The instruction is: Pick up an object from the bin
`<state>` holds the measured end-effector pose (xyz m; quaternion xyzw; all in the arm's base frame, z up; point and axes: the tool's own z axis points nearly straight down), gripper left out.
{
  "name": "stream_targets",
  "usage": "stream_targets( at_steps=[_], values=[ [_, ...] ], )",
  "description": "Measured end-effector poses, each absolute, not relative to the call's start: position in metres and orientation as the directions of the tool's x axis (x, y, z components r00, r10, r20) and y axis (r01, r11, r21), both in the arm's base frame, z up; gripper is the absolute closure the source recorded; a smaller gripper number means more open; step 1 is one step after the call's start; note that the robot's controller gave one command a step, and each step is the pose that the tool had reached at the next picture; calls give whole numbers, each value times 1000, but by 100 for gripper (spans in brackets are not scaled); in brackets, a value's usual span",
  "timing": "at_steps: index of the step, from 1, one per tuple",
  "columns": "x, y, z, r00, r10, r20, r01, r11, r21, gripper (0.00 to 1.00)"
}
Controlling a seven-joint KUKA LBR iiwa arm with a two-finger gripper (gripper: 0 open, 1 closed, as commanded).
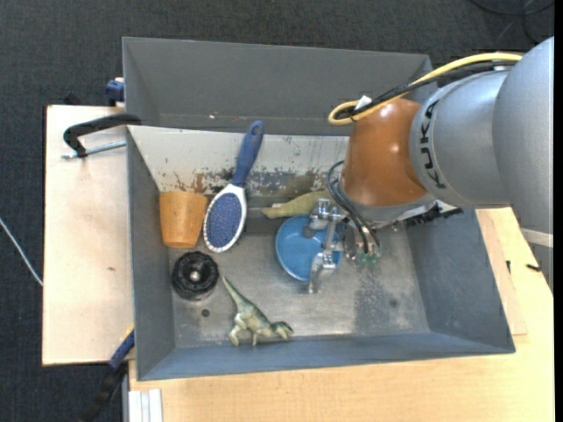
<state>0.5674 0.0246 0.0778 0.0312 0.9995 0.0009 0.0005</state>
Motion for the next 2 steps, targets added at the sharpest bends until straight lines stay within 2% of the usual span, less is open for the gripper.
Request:
stream_targets(
  at_steps=[1,2],
  values=[
    [568,25,81,-998,61,0,61,998,1,0],
    [568,28,81,-998,59,6,59,998,5,100]
  ],
)
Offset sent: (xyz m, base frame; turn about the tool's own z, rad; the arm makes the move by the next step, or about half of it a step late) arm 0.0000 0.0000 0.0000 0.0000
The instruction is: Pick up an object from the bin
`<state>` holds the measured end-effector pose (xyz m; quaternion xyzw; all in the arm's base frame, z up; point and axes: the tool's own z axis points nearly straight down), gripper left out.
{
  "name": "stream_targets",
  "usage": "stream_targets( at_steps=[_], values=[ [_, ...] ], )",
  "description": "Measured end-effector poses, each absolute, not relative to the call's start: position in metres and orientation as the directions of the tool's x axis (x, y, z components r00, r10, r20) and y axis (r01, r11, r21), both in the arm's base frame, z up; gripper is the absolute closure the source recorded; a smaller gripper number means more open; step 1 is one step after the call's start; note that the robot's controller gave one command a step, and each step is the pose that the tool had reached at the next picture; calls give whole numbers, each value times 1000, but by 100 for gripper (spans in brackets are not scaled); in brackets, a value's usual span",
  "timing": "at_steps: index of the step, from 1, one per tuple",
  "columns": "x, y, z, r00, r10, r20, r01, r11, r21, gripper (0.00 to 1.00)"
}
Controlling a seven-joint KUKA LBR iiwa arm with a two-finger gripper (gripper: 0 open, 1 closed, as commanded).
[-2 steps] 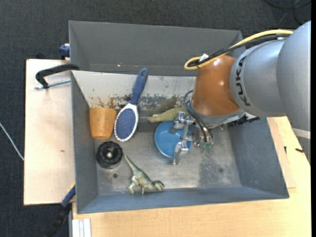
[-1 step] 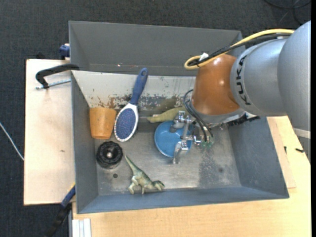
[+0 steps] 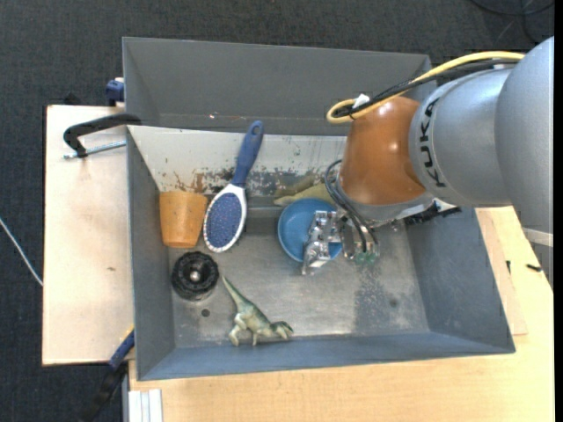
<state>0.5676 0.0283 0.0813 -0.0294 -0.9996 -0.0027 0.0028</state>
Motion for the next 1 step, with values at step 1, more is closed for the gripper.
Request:
stream_targets(
  at_steps=[1],
  values=[
    [567,30,85,-998,57,5,57,998,3,100]
  ],
)
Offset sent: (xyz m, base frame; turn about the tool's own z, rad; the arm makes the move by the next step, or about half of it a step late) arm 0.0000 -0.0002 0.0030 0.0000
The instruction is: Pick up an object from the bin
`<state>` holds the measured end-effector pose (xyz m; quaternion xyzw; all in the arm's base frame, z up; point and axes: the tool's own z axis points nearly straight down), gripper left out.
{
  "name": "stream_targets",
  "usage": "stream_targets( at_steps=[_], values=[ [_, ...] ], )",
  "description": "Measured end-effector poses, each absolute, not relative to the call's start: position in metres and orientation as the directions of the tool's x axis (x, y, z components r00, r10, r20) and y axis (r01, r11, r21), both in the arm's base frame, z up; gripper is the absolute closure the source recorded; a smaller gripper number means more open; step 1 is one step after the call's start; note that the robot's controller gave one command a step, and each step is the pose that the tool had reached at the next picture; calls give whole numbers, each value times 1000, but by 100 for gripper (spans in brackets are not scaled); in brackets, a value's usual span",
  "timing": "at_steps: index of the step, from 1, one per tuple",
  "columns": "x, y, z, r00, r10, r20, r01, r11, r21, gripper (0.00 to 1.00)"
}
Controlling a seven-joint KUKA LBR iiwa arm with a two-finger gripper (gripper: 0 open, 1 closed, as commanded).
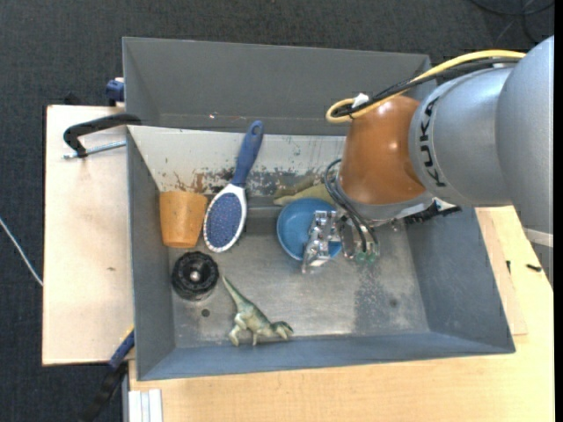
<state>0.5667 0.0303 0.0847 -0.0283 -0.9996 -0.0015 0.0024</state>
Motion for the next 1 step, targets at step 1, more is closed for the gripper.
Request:
stream_targets(
  at_steps=[1],
  values=[
    [566,32,92,-999,54,4,54,999,2,100]
  ],
)
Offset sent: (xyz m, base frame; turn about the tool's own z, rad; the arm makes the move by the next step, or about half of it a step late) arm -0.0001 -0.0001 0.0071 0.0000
